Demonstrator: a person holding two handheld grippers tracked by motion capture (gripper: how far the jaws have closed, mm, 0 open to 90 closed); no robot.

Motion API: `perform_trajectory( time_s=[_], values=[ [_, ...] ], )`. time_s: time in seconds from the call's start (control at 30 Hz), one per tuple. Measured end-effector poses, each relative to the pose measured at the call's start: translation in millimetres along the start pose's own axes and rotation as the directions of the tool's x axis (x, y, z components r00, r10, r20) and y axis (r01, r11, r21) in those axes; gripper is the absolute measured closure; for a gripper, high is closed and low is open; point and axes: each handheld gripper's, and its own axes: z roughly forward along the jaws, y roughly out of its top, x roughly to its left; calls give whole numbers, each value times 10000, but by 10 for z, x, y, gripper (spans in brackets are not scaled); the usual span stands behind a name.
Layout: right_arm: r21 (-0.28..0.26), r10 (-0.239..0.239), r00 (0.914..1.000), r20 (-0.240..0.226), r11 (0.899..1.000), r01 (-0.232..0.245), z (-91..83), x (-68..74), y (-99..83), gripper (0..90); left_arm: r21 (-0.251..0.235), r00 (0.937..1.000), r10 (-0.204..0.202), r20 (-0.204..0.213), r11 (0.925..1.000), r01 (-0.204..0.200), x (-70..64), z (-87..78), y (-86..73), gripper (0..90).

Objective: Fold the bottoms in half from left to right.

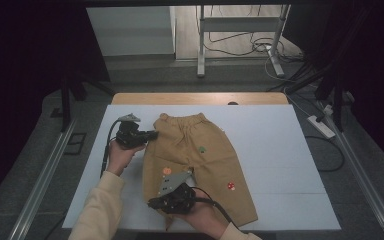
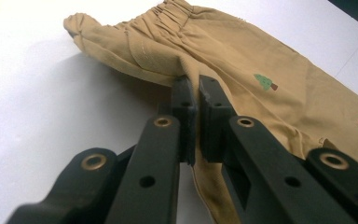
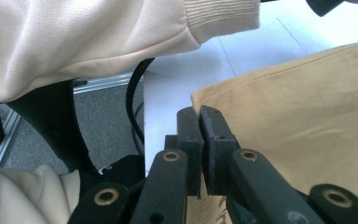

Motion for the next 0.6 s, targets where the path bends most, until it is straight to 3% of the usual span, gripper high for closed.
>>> perform_trajectory(
  time_s=[0.27, 0.6],
  values=[
    [-43, 62, 9997, 221, 10000, -61, -117, -9, -56, 868, 39, 9998, 172, 25, 9998, -172, -80, 88, 25, 858],
    [30, 514, 9970, 571, 9987, -517, -316, -93, -233, 868, 100, 9993, 368, 80, 9993, -368, -174, 198, 69, 857]
  ],
)
